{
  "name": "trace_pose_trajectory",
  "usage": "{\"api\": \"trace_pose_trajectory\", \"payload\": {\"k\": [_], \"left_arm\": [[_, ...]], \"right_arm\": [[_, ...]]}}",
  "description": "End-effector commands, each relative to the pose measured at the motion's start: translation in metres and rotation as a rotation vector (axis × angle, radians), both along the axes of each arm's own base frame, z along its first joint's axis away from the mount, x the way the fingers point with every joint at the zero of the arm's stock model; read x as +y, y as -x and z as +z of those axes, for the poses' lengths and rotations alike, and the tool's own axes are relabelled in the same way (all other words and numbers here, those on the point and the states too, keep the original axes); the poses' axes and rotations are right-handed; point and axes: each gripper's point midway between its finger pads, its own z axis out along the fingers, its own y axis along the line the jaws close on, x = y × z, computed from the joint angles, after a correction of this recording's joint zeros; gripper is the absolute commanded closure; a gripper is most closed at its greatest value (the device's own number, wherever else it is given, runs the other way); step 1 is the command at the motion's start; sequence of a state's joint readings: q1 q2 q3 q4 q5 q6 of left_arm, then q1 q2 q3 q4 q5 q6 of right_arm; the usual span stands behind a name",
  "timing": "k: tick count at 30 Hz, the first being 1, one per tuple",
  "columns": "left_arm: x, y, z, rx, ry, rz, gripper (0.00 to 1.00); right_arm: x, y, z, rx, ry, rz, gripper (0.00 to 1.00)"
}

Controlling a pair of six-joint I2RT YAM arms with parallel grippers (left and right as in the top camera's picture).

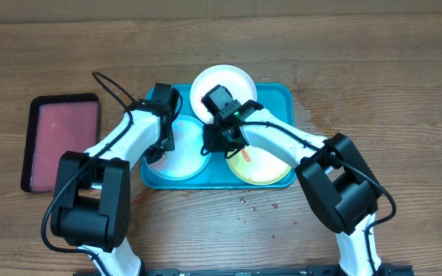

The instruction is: Clean dirty plates on tray and stack at the side

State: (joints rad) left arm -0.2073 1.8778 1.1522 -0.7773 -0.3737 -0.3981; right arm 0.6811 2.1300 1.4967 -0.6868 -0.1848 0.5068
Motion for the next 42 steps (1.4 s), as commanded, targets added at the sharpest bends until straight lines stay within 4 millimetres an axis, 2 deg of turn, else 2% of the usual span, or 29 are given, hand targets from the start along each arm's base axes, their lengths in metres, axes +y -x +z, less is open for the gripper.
{"api": "trace_pose_trajectory", "payload": {"k": [1, 3, 5, 7, 10, 13, 16, 20, 23, 26, 30, 32, 38, 42], "left_arm": [[0.032, -0.013, 0.017, -0.069, -0.168, 0.064, 0.96], [0.025, -0.024, 0.025, -0.098, -0.128, 0.065, 0.96], [0.008, -0.035, 0.031, -0.119, -0.028, 0.052, 0.96], [-0.019, -0.042, 0.03, -0.117, 0.132, 0.012, 0.96], [-0.076, -0.045, 0.026, -0.084, 0.433, -0.139, 0.96], [-0.1, -0.037, 0.021, -0.043, 0.556, -0.181, 0.96], [-0.099, -0.032, 0.011, -0.015, 0.536, -0.178, 0.96], [-0.083, -0.025, -0.005, 0.028, 0.453, -0.151, 0.96], [-0.053, -0.025, -0.015, 0.043, 0.284, -0.119, 0.96], [-0.021, -0.028, -0.014, 0.029, 0.093, -0.097, 0.96], [0.014, -0.027, 0.004, -0.002, -0.114, -0.014, 0.96], [0.021, -0.027, 0.014, -0.014, -0.153, 0.013, 0.96], [0.019, -0.037, 0.056, -0.131, -0.119, 0.08, 0.96], [0.005, -0.044, 0.092, -0.234, 0.013, 0.093, 0.96]], "right_arm": [[-0.008, 0.0, -0.011, 0.002, 0.043, 0.008, 0.83], [-0.008, 0.0, -0.011, 0.0, 0.043, 0.012, 0.83], [-0.008, 0.0, -0.011, -0.002, 0.044, 0.019, 0.83], [-0.008, 0.0, -0.011, -0.002, 0.044, 0.019, 0.83], [-0.008, 0.0, -0.011, -0.003, 0.043, 0.019, 0.83], [-0.008, -0.001, -0.01, -0.007, 0.041, 0.022, 0.83], [-0.008, -0.001, -0.01, -0.007, 0.041, 0.022, 0.83], [-0.008, 0.0, -0.01, -0.004, 0.043, 0.023, 0.83], [-0.009, 0.001, -0.01, -0.001, 0.046, 0.023, 0.83], [-0.009, 0.001, -0.011, -0.002, 0.048, 0.029, 0.83], [-0.009, 0.001, -0.01, -0.003, 0.048, 0.03, 0.83], [-0.009, 0.001, -0.01, -0.008, 0.048, 0.044, 0.84], [-0.006, -0.002, -0.004, -0.024, 0.044, 0.067, 0.91], [-0.003, -0.005, 0.006, -0.046, 0.042, 0.099, 0.96]]}}
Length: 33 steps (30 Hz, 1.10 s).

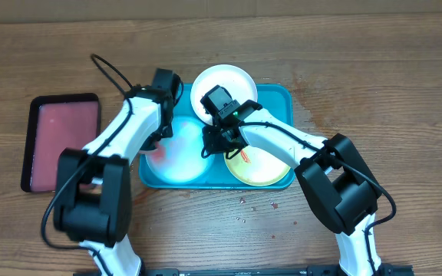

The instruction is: Clean dirty plates on tray and stack at the side

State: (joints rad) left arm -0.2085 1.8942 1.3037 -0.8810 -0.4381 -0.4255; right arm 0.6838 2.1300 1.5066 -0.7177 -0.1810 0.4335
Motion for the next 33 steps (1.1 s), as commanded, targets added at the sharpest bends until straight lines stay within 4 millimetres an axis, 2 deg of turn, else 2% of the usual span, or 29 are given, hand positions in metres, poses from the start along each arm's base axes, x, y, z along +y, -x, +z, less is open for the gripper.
{"api": "trace_pose_trajectory", "payload": {"k": [1, 4, 8, 12, 16, 23, 24, 27, 33], "left_arm": [[-0.003, -0.018, 0.067, -0.21, 0.112, 0.058, 0.96], [-0.001, -0.016, 0.095, -0.284, 0.238, 0.087, 0.96], [0.02, -0.011, 0.12, -0.349, 0.388, 0.154, 0.96], [0.05, 0.003, 0.117, -0.327, 0.427, 0.252, 0.96], [0.076, 0.019, 0.111, -0.295, 0.419, 0.341, 0.96], [0.104, 0.022, 0.113, -0.326, 0.409, 0.413, 0.96], [0.109, 0.022, 0.113, -0.334, 0.407, 0.428, 0.96], [0.118, 0.025, 0.113, -0.344, 0.407, 0.47, 0.96], [0.128, 0.03, 0.113, -0.345, 0.402, 0.501, 0.96]], "right_arm": [[0.0, -0.01, 0.009, -0.041, 0.015, 0.03, 0.96], [0.003, -0.017, 0.03, -0.074, 0.003, 0.026, 0.96], [0.006, -0.03, 0.068, -0.153, -0.004, 0.019, 0.96], [0.006, -0.042, 0.103, -0.253, 0.014, 0.047, 0.96], [-0.01, -0.055, 0.13, -0.344, 0.113, 0.017, 0.96], [-0.034, -0.07, 0.171, -0.582, 0.426, 0.076, 0.96], [-0.036, -0.07, 0.18, -0.65, 0.516, 0.099, 0.96], [-0.037, -0.067, 0.198, -0.763, 0.664, 0.113, 0.96], [-0.017, -0.055, 0.231, -0.942, 0.857, 0.22, 0.96]]}}
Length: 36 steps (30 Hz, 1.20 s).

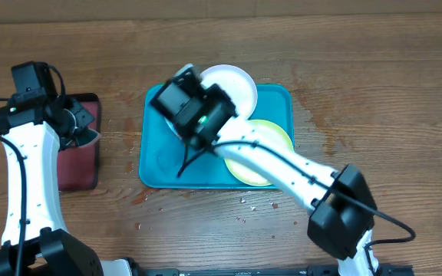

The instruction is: Clean dirty plates on tray and stack at the side

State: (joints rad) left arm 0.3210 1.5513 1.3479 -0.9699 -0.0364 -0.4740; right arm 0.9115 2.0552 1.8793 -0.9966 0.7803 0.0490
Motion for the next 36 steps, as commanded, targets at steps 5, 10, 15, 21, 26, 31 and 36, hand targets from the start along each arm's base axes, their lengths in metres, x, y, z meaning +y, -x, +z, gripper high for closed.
{"api": "trace_pose_trajectory", "payload": {"k": [5, 10, 15, 21, 26, 31, 36], "left_arm": [[0.006, 0.001, 0.001, -0.012, 0.016, 0.039, 0.96], [0.006, 0.001, 0.001, -0.011, 0.014, 0.039, 0.96], [0.006, 0.001, 0.001, -0.01, 0.013, 0.039, 0.95], [0.006, 0.002, 0.001, -0.007, 0.013, 0.036, 0.96], [0.006, 0.002, 0.001, -0.007, 0.014, 0.036, 0.96], [0.006, 0.002, 0.001, -0.007, 0.014, 0.036, 0.96], [0.006, 0.001, 0.001, -0.011, 0.012, 0.036, 0.96]], "right_arm": [[0.007, 0.003, 0.078, -0.286, 0.259, 0.048, 0.96], [0.015, 0.006, 0.088, -0.328, 0.287, 0.063, 0.96], [0.013, 0.004, 0.088, -0.334, 0.259, 0.04, 0.96], [0.024, 0.001, 0.03, -0.057, -0.093, 0.068, 0.96], [0.032, -0.004, -0.011, 0.297, -0.455, 0.12, 0.96], [-0.012, -0.027, -0.004, 0.315, -0.45, 0.096, 0.96], [-0.063, -0.035, 0.032, 0.087, -0.095, 0.014, 0.96]]}}
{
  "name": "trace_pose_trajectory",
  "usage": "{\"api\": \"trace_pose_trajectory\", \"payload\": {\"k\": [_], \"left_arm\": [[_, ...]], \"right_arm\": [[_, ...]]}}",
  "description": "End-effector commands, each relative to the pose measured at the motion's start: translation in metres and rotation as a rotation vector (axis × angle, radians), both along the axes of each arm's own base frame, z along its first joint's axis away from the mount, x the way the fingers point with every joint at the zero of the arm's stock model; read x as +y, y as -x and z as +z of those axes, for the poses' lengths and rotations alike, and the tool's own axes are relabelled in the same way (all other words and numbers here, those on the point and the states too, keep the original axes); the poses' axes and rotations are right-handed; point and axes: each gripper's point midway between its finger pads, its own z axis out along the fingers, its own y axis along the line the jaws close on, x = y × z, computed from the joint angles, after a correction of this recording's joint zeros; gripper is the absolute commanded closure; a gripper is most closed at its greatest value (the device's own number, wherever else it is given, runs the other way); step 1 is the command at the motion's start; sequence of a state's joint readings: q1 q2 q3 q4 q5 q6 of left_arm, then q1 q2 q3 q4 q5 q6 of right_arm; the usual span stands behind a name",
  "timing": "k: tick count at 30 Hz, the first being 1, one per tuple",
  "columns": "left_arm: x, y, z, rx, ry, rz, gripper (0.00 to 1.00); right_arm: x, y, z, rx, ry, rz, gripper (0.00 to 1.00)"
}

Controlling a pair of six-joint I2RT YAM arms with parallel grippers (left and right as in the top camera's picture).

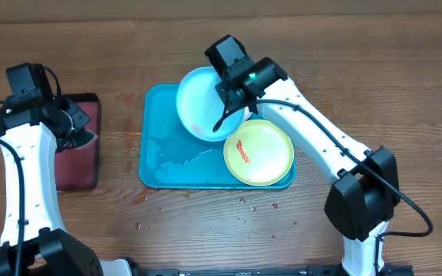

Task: Clean dirty plates on tray and stack at the side
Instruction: 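Lift and tilt the light blue plate with the right gripper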

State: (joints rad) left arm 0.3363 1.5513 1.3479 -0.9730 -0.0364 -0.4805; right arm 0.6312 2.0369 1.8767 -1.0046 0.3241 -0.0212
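Observation:
My right gripper (227, 110) is shut on the rim of a pale blue plate (202, 107) and holds it tilted above the back of the teal tray (153, 172). A pink smear shows low inside that plate. A yellow plate (259, 153) with a red streak lies flat in the tray's right half. No white plate shows at the tray's back, where the held plate and arm cover it. A wet smear marks the tray's bare left half. Far to the left, my left gripper (85, 130) hangs over the dark tray's right edge, shut on a small pale sponge (90, 137).
A dark tray (48, 180) with a reddish inside lies on the wooden table at the left. Small crumbs (244, 201) are scattered on the table in front of the teal tray. The right arm reaches diagonally across the teal tray's right side.
The right gripper has moved right and back with the pale blue plate, which now faces up over the tray's back. The yellow plate is fully uncovered. The left arm has barely moved.
At first both grippers were down on the pale blue plate lying in the tray's left half, the left one with the sponge. Then the left arm was out at the dark tray and the right held the plate off the tray, as it does now.

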Motion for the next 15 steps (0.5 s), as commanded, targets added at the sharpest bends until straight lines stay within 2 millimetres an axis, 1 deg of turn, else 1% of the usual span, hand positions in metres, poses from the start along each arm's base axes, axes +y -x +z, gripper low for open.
{"api": "trace_pose_trajectory", "payload": {"k": [1, 2, 4, 6, 8, 9, 10, 12, 15], "left_arm": [[0.001, -0.002, 0.002, -0.014, 0.008, 0.015, 0.96], [0.001, -0.002, 0.002, -0.016, 0.008, 0.015, 0.96], [0.002, -0.003, 0.002, -0.018, 0.006, 0.016, 0.96], [0.003, -0.002, 0.002, -0.019, 0.004, 0.025, 0.96], [0.003, -0.002, 0.002, -0.023, 0.013, 0.053, 0.96], [0.004, -0.002, 0.002, -0.026, 0.017, 0.063, 0.96], [0.006, -0.003, 0.003, -0.034, 0.017, 0.074, 0.96], [0.008, -0.004, 0.004, -0.039, 0.015, 0.078, 0.96], [0.008, -0.003, 0.004, -0.038, 0.014, 0.079, 0.96]], "right_arm": [[-0.007, 0.008, 0.067, -0.239, 0.207, 0.029, 0.96], [-0.006, 0.01, 0.078, -0.301, 0.288, 0.023, 0.96], [0.0, 0.016, 0.095, -0.399, 0.384, 0.005, 0.96], [0.008, 0.023, 0.114, -0.496, 0.436, -0.029, 0.96], [0.019, 0.029, 0.125, -0.554, 0.457, -0.026, 0.96], [0.024, 0.031, 0.126, -0.562, 0.464, -0.006, 0.96], [0.036, 0.037, 0.128, -0.573, 0.462, 0.029, 0.96], [0.045, 0.042, 0.13, -0.586, 0.443, 0.042, 0.96], [0.053, 0.043, 0.126, -0.575, 0.41, 0.063, 0.96]]}}
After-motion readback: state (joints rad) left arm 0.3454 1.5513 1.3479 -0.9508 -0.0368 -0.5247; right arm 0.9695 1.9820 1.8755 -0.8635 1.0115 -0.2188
